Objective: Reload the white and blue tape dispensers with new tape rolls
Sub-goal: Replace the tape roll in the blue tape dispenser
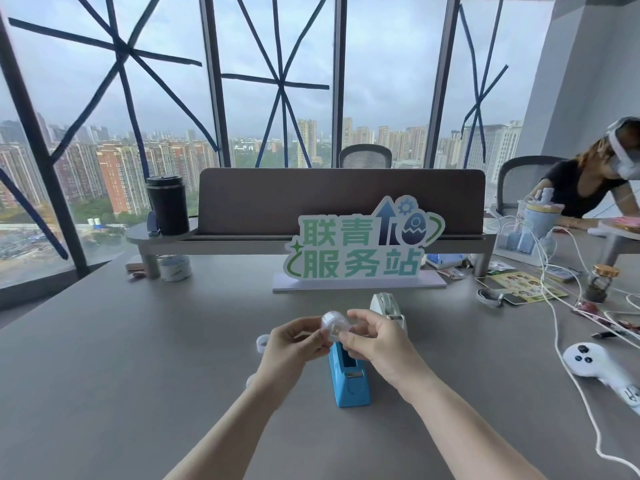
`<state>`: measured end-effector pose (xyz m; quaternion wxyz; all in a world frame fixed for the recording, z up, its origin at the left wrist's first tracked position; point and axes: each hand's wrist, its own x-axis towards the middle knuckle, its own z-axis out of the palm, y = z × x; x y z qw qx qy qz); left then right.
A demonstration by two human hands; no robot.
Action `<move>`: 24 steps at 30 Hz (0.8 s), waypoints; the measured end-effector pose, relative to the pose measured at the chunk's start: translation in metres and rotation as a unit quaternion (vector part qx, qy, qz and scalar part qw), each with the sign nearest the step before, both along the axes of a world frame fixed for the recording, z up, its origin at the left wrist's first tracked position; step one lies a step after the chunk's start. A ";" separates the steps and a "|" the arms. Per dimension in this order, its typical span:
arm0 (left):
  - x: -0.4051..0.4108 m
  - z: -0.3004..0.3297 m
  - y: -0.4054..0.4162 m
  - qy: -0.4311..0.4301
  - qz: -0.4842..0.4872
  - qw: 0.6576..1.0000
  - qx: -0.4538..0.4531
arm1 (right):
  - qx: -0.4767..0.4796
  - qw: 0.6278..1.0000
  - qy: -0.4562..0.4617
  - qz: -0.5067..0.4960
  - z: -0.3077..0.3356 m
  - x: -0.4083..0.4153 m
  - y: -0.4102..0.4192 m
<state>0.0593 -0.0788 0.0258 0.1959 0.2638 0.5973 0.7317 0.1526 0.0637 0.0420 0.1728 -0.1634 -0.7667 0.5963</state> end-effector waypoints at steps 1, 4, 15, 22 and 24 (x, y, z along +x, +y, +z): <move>0.002 0.000 0.002 0.015 0.022 1.000 0.001 | -0.046 0.999 0.009 -0.001 -0.002 0.000 -0.003; 0.007 -0.003 0.010 0.075 0.093 0.992 -0.041 | -0.112 0.993 0.032 0.009 -0.004 0.000 -0.010; -0.001 -0.014 0.014 0.094 0.066 0.992 -0.054 | -0.056 0.998 0.008 0.013 0.003 0.000 0.008; -0.006 -0.013 0.014 0.184 -0.008 0.969 -0.163 | 0.062 0.992 -0.079 0.078 -0.003 0.003 0.017; -0.005 -0.010 0.018 0.224 0.011 0.955 -0.196 | 0.067 0.992 -0.082 0.065 -0.006 0.002 0.020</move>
